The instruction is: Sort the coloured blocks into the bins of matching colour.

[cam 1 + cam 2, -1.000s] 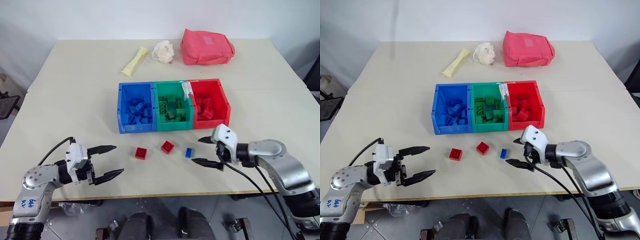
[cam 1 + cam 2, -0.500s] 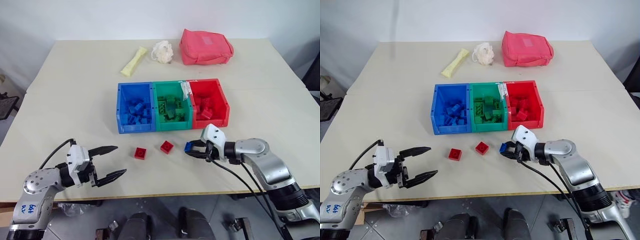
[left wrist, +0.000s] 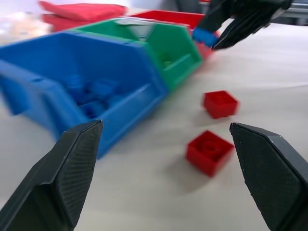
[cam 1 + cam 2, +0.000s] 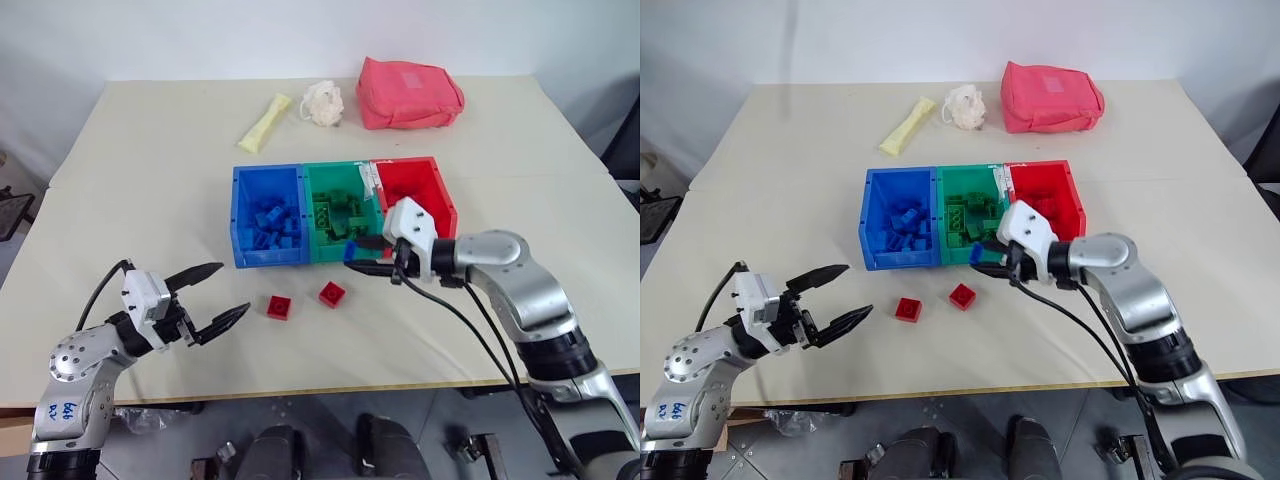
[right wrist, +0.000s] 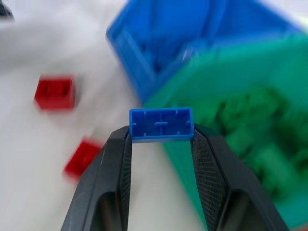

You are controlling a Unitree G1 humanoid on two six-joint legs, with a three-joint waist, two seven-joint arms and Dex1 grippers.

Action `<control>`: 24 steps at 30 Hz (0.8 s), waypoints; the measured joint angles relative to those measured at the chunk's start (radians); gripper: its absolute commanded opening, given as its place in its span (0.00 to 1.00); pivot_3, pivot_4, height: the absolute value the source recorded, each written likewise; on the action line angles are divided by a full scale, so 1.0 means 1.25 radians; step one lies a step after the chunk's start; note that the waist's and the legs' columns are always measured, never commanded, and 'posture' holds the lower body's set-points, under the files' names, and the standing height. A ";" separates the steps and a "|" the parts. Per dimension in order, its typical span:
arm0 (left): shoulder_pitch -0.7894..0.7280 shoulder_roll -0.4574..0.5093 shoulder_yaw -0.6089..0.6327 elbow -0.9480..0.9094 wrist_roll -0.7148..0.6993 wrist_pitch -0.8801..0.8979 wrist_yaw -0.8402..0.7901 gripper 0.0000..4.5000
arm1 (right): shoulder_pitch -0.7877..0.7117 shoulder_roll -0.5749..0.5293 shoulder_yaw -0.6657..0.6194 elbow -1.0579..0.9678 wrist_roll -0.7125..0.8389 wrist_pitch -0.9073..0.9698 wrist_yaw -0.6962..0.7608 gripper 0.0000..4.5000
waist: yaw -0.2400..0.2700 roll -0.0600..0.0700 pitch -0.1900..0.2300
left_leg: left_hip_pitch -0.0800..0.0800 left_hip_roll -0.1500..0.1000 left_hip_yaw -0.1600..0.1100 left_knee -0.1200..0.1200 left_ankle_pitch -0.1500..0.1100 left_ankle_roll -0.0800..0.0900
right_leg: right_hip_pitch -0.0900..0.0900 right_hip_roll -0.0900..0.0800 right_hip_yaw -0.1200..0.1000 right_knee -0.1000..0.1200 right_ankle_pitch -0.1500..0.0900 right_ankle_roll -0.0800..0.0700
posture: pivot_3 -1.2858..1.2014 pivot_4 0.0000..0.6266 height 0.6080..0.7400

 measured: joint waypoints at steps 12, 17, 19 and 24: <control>0.079 -0.015 0.039 -0.068 -0.009 0.006 0.051 1.00 | -0.239 0.262 0.050 0.377 -0.074 -0.219 -0.031 0.84 | -0.017 0.000 0.000 | 0.000 -0.003 -0.002 0.000 0.000 0.000 | -0.002 0.000 -0.001 0.009 -0.001 -0.002 | 0.52 0.24 1.00; 0.088 -0.017 0.039 -0.085 -0.010 0.006 0.054 1.00 | -0.241 0.276 0.048 0.412 -0.082 -0.250 -0.029 1.00 | -0.019 0.000 0.000 | 0.000 -0.004 -0.002 0.000 0.000 0.000 | -0.003 0.000 -0.001 0.009 -0.001 -0.002 | 0.52 0.24 1.00; 0.090 -0.018 0.039 -0.085 -0.010 0.006 0.054 1.00 | -0.240 0.272 0.046 0.408 -0.081 -0.253 -0.020 1.00 | -0.020 0.000 0.000 | 0.000 -0.003 -0.002 0.000 0.000 0.000 | -0.003 0.001 -0.001 0.009 -0.001 -0.002 | 0.52 0.24 1.00; 0.083 -0.021 0.039 -0.083 -0.010 -0.004 0.053 1.00 | -0.175 0.200 0.041 0.305 -0.059 -0.232 0.043 1.00 | -0.015 0.000 0.000 | 0.000 -0.004 -0.003 0.000 0.000 0.000 | -0.002 0.000 -0.001 0.009 -0.001 -0.002 | 0.52 0.24 1.00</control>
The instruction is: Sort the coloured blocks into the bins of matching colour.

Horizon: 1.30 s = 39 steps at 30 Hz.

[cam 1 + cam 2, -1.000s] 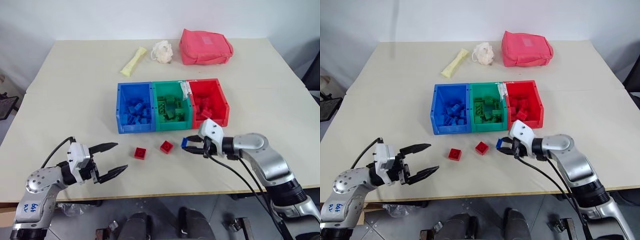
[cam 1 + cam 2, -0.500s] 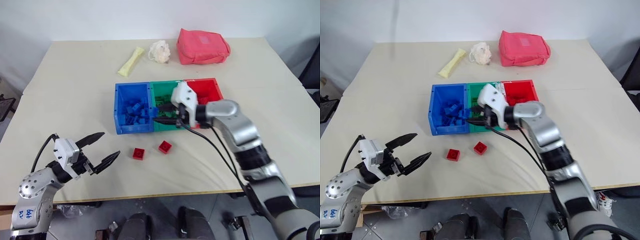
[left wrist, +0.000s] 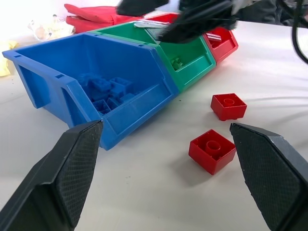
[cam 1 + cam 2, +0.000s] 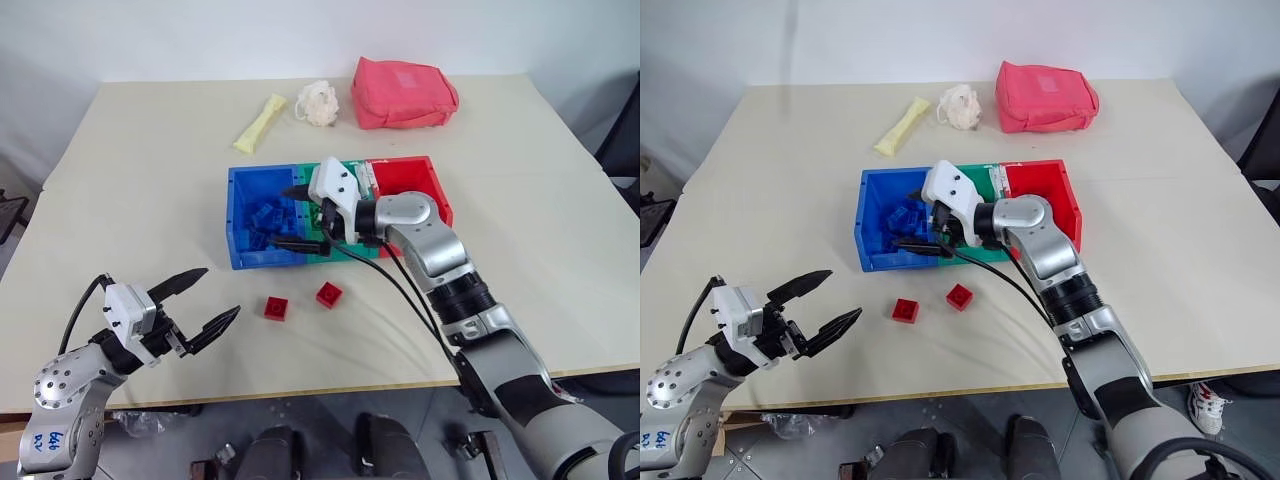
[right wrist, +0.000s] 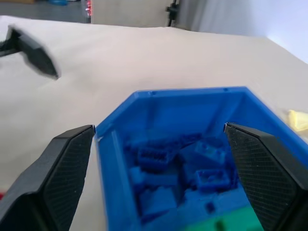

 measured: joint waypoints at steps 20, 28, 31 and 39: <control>-0.088 0.064 -0.179 -0.026 0.044 0.082 -0.064 1.00 | 0.393 -0.406 -0.167 -0.296 0.120 0.058 0.191 1.00 | 0.020 0.000 0.000 | 0.000 0.005 0.003 0.000 -0.001 -0.001 | 0.003 -0.001 0.001 -0.009 0.000 0.000 | 0.52 0.24 1.00; -0.222 0.071 -0.283 -0.023 0.069 0.204 -0.048 1.00 | 0.548 -0.442 -0.264 -0.357 0.177 0.062 0.191 1.00 | 0.038 0.000 0.000 | 0.000 0.005 0.003 0.001 -0.001 -0.001 | 0.004 0.000 0.001 -0.009 0.000 0.000 | 0.52 0.24 1.00; -0.289 0.051 -0.329 -0.026 0.083 0.251 -0.026 1.00 | 0.582 -0.429 -0.315 -0.368 0.253 0.066 0.209 1.00 | 0.041 0.000 0.000 | 0.000 0.004 0.003 0.002 0.000 0.000 | 0.004 0.001 0.001 -0.009 0.000 0.000 | 0.52 0.24 1.00; -0.432 0.003 -0.481 -0.011 0.170 0.360 0.005 1.00 | 0.645 -0.430 -0.369 -0.411 0.291 0.068 0.171 1.00 | 0.042 0.000 0.000 | 0.000 0.003 0.004 0.002 0.000 0.000 | 0.004 0.002 0.000 -0.009 0.000 0.000 | 0.52 0.24 1.00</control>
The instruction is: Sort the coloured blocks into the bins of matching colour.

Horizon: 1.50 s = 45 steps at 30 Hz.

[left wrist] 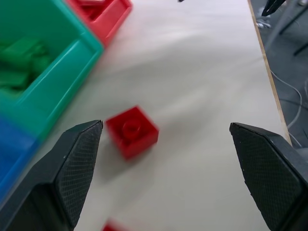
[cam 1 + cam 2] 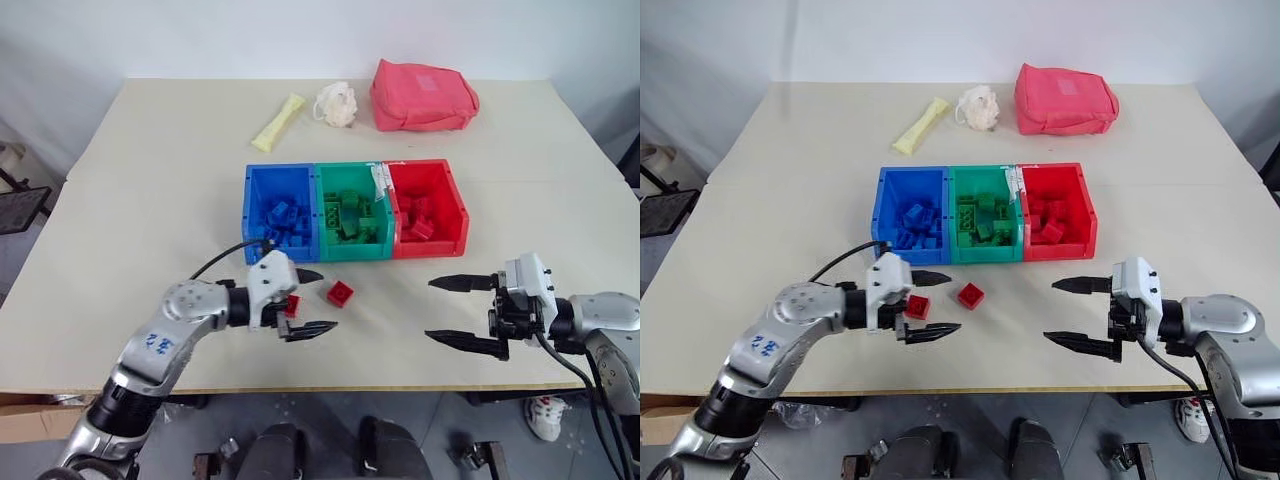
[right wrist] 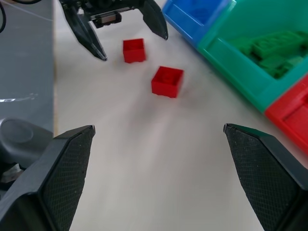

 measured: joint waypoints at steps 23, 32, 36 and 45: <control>-0.117 -0.114 -0.095 0.195 0.166 -0.041 0.016 0.91 | 0.115 0.000 -0.091 -0.135 0.025 0.024 -0.130 1.00 | 0.020 0.000 0.000 | 0.000 -0.002 0.000 0.001 0.001 0.002 | 0.001 0.000 -0.001 0.000 0.000 0.001 | 0.52 0.24 1.00; -0.111 -0.126 -0.095 0.201 0.170 -0.083 -0.003 0.33 | 0.115 0.000 -0.092 -0.135 0.025 0.032 -0.146 1.00 | 0.019 0.000 0.000 | 0.000 -0.002 0.000 0.001 0.001 0.002 | 0.001 0.000 -0.001 0.000 0.000 0.001 | 0.52 0.24 1.00; -0.110 -0.131 -0.090 0.201 0.170 -0.084 -0.005 0.18 | 0.115 0.000 -0.091 -0.135 0.025 0.032 -0.154 1.00 | 0.019 0.000 0.000 | 0.000 -0.002 0.000 0.001 0.001 0.002 | 0.001 -0.001 -0.001 0.000 0.000 0.001 | 0.52 0.24 1.00; -0.110 -0.152 -0.069 0.201 0.168 -0.105 0.006 0.18 | 0.122 0.000 -0.107 -0.135 0.025 0.032 -0.160 1.00 | 0.020 0.000 0.000 | 0.000 -0.002 0.000 0.001 0.001 0.002 | 0.001 0.000 -0.001 0.000 0.000 0.001 | 0.52 0.24 1.00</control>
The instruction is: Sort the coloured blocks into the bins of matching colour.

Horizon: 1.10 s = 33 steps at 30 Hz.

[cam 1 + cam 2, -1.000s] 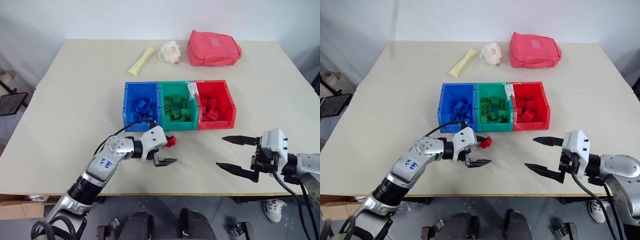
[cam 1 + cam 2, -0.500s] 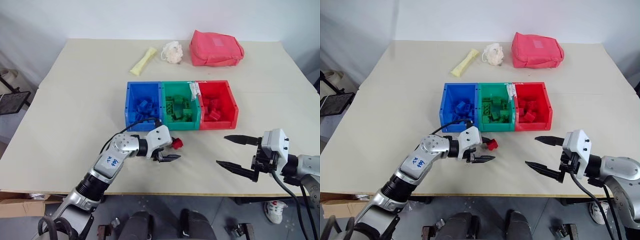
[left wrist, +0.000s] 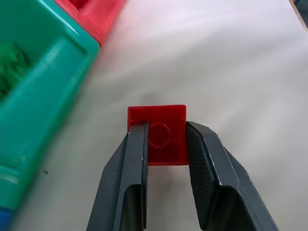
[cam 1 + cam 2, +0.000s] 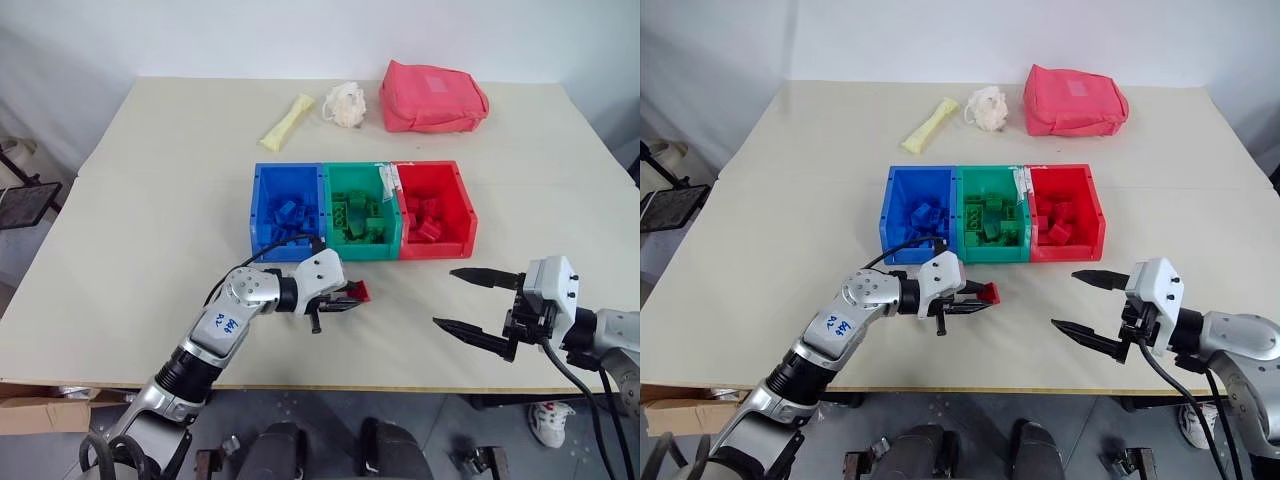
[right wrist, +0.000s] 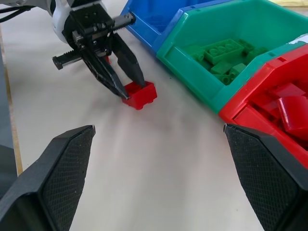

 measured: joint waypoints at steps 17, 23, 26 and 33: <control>-0.203 -0.149 0.049 0.163 -0.007 -0.061 0.046 0.18 | -0.013 0.035 -0.099 0.021 0.032 0.000 -0.081 1.00 | 0.006 -0.001 0.000 | -0.001 -0.002 0.001 0.001 0.001 0.002 | 0.000 -0.001 -0.004 0.000 0.001 0.002 | 0.52 0.24 1.00; -0.367 -0.266 0.063 0.458 0.008 -0.212 0.081 0.18 | 0.002 0.066 -0.126 0.015 0.033 -0.004 -0.122 1.00 | 0.011 -0.001 0.000 | -0.001 -0.003 0.001 0.000 0.002 0.003 | -0.001 -0.001 -0.004 -0.001 0.002 0.003 | 0.52 0.24 1.00; -0.457 -0.318 0.090 0.635 0.016 -0.290 0.106 0.18 | 0.027 0.080 -0.129 -0.009 0.033 -0.004 -0.137 1.00 | 0.013 -0.001 0.001 | -0.002 -0.003 0.002 0.000 0.002 0.003 | -0.001 -0.001 -0.004 -0.001 0.002 0.003 | 0.52 0.24 1.00; -0.627 -0.390 0.154 0.945 0.038 -0.437 0.193 0.64 | 0.080 0.106 -0.135 -0.084 0.035 -0.005 -0.181 1.00 | 0.018 -0.002 0.001 | -0.003 -0.004 0.003 -0.001 0.002 0.004 | -0.001 -0.002 -0.004 -0.003 0.003 0.005 | 0.52 0.24 1.00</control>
